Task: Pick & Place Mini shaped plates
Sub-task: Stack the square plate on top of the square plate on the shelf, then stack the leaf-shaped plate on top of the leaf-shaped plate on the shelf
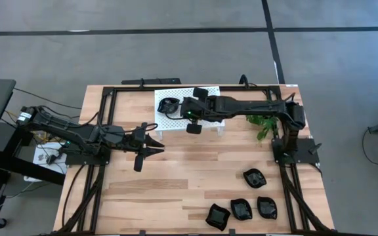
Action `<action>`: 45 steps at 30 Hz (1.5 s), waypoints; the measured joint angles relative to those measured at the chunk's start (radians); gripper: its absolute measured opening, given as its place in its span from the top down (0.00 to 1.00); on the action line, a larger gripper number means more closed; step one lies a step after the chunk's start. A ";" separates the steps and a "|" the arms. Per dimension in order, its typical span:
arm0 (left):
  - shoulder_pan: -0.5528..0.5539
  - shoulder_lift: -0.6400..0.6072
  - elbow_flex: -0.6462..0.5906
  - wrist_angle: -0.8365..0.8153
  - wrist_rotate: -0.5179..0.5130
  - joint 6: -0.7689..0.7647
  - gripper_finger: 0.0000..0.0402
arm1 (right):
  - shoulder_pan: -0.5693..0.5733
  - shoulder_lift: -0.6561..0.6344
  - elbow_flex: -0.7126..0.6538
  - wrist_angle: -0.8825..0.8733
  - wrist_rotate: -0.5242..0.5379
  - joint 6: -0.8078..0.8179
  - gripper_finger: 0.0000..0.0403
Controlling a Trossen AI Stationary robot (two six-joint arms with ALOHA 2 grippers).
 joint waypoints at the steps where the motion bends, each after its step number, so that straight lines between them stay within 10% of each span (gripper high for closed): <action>1: 0.000 0.000 0.000 0.000 0.000 0.000 0.79 | -0.001 0.000 0.000 0.000 0.000 0.000 0.98; 26: 0.000 0.000 0.000 0.004 0.000 0.000 0.79 | -0.011 0.000 0.000 -0.033 -0.074 0.000 0.83; 45: 0.000 0.000 0.000 0.007 0.000 0.000 0.79 | -0.025 -0.001 0.000 -0.025 -0.026 -0.039 0.90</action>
